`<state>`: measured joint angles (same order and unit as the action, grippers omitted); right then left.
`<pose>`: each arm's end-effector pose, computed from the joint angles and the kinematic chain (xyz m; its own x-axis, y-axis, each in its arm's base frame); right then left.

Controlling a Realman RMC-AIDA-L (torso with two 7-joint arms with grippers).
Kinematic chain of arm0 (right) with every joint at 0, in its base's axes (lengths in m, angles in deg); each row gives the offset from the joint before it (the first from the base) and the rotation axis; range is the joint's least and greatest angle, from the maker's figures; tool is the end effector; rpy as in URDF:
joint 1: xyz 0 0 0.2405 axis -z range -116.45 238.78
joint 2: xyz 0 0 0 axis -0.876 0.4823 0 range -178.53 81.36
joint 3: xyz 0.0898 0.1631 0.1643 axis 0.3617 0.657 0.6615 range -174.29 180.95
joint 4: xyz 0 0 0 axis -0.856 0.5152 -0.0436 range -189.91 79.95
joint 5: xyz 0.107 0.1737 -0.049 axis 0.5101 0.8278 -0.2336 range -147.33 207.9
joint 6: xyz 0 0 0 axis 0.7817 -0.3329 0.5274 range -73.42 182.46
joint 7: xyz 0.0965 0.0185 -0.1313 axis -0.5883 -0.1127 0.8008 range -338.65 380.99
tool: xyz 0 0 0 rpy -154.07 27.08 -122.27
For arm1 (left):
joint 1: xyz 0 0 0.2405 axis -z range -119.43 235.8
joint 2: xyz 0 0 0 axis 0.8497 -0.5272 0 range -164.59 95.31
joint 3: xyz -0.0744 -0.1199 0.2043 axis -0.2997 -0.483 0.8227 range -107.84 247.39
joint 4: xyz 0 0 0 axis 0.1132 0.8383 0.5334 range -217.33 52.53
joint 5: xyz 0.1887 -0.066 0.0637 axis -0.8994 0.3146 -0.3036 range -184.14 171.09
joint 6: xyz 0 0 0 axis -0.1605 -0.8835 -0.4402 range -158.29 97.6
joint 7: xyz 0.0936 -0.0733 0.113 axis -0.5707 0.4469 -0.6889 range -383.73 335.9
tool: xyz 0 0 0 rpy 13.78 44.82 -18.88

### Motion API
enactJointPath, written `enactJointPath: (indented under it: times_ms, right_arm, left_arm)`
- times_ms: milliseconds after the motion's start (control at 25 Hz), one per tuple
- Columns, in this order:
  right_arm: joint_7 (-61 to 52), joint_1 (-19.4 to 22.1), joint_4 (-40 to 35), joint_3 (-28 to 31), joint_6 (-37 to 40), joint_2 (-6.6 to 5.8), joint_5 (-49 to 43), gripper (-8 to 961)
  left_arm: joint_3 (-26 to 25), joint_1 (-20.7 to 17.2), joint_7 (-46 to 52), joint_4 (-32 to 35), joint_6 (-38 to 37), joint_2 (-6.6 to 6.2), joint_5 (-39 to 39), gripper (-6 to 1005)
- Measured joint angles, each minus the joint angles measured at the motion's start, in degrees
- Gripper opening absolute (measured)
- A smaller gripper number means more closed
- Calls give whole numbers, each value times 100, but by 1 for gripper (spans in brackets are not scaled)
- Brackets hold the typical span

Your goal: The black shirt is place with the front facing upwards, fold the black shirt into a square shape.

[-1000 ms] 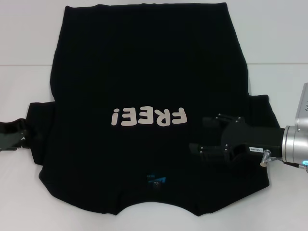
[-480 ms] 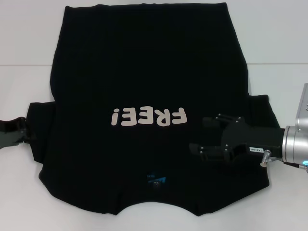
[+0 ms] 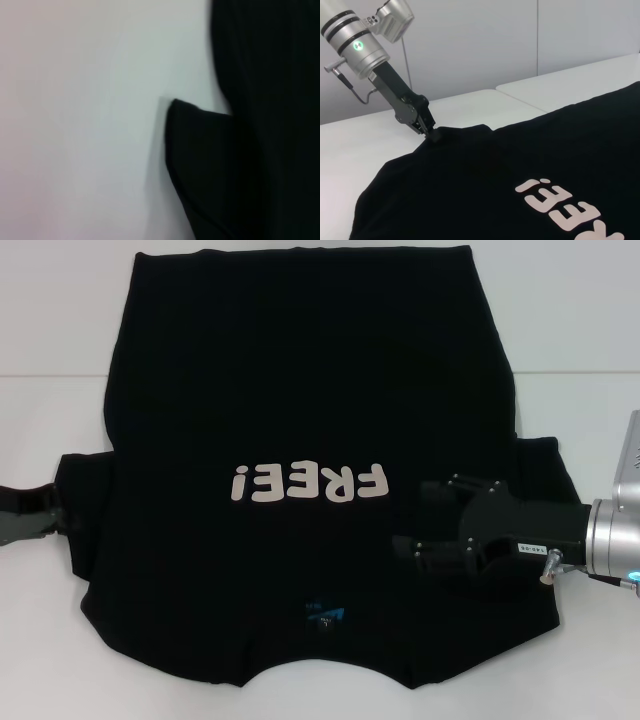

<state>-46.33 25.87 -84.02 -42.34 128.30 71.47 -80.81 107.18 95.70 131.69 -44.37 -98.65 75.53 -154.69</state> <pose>0.2409 0.3617 -0.0554 0.8794 -0.2221 -0.4212 -0.3601 -0.8889 -0.2831 -0.3407 0.3917 0.0563 -0.0121 0.8863 0.4630 0.9472 0.1586 -0.2788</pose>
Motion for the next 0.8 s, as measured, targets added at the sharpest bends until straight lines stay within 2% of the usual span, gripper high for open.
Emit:
enactJointPath:
  times_ms: [240,320,400,640,800]
  right_arm:
    - [0,17,4,5,14,0,0,939]
    - [0,19,4,7,15,0,0,939]
    - [0,17,4,4,15,0,0,939]
    - [0,-1,4,-6,14,0,0,939]
    - [0,-22,4,-12,14,1,0,939]
  left_arm:
    - [-120,-35,-45,92,-15,-22,85,36]
    - [-130,-43,-94,106,-63,-118,125,36]
    - [-131,-41,-101,106,-67,-154,117,35]
    - [-180,-14,-104,121,-13,-423,83,35]
    - [-198,69,-106,158,-39,-537,41,36]
